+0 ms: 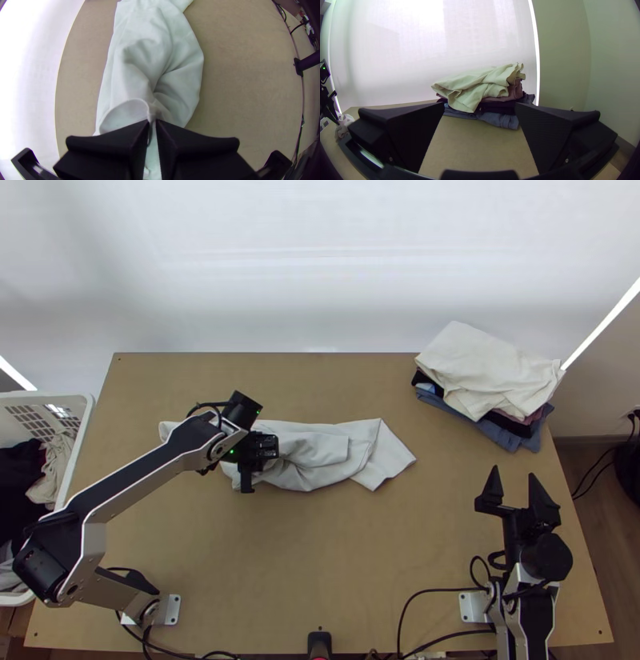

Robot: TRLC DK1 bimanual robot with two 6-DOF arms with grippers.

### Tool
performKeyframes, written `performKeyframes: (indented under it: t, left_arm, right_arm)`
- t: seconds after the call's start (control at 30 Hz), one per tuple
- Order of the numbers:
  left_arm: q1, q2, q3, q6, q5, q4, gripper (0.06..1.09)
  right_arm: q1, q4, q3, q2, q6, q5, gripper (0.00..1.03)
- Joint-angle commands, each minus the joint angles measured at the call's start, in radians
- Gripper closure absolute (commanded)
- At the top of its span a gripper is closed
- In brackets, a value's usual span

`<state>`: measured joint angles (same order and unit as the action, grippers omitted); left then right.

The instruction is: Fold the t-shirt

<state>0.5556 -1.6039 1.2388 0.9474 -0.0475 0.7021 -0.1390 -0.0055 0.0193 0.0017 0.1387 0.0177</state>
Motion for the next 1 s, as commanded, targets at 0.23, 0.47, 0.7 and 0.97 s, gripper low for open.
performKeyframes:
  t: [0.23,0.47,0.7,0.97]
  left_arm:
    - [-0.158,0.098,0.202,-0.372,-0.072,-0.003,1.05]
    - [-0.418,0.266,0.113,-0.476,-0.114,0.002,1.05]
    - [-0.691,0.456,-0.102,-0.507,-0.173,-0.007,1.05]
    - [-0.766,0.559,-0.331,-0.656,-0.123,-0.021,1.05]
  right_arm:
    - [-0.005,-0.007,-0.01,-0.003,0.012,0.008,0.04]
    - [-0.005,-0.007,-0.01,-0.003,0.012,0.008,0.04]
    - [-0.005,-0.007,-0.01,-0.003,0.012,0.008,0.04]
    - [0.027,-0.007,-0.01,-0.003,0.012,0.008,0.04]
